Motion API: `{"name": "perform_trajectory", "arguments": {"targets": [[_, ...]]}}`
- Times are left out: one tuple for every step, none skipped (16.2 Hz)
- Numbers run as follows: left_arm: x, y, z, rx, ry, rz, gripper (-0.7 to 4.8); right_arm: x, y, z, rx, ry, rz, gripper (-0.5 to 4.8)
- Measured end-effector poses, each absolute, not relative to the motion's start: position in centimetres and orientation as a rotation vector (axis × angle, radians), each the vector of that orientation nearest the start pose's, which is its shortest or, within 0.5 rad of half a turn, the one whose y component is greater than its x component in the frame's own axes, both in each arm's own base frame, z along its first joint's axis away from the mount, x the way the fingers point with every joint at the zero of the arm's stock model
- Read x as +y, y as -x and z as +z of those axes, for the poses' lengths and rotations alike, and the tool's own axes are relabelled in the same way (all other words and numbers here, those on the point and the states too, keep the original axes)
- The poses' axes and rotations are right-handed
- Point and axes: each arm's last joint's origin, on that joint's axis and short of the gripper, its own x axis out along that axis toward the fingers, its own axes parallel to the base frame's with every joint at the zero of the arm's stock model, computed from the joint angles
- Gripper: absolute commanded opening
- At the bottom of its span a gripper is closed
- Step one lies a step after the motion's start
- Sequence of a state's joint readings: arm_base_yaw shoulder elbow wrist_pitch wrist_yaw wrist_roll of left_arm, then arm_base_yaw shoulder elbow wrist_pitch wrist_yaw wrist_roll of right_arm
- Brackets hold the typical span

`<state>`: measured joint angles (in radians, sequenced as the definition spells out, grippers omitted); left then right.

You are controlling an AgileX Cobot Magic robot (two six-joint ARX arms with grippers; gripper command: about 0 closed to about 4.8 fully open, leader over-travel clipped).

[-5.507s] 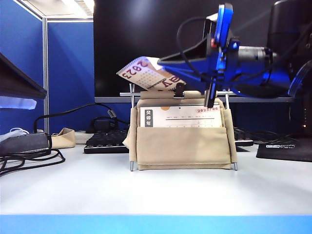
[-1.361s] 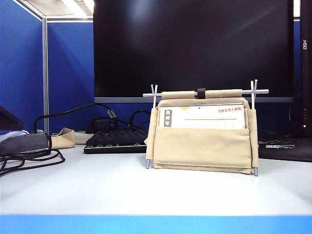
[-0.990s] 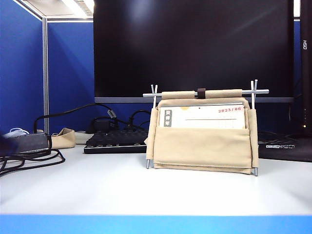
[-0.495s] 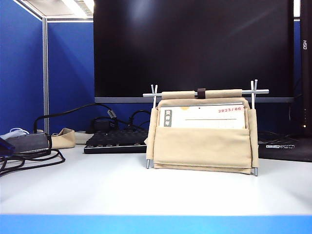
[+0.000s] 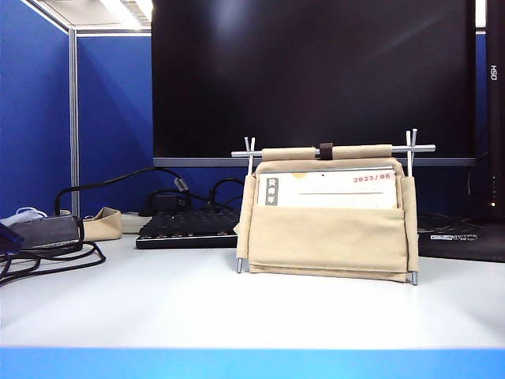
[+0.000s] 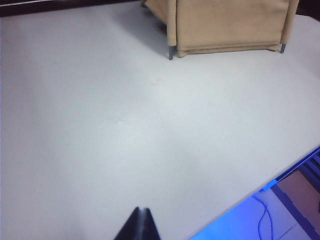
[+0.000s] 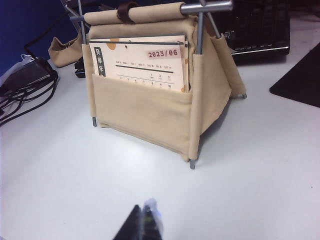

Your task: Turn one page of the calendar.

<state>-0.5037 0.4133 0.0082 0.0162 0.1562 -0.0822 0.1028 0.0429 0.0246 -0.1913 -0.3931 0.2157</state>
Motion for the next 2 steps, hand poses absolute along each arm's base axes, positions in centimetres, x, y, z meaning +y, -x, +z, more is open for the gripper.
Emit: {"name": "perform_trajectory", "arguments": {"targets": [[-6.00,-9.96,13.16,0.416,0.010,-0.635,-0.04,2.07,-9.31,15.07,0.262,-0.241,0.469,-0.01],[-6.00,-9.96,13.16,0.416,0.010,-0.635,-0.04,2.08,-9.31,15.07,0.262,-0.241,0.470,-0.01]]}}
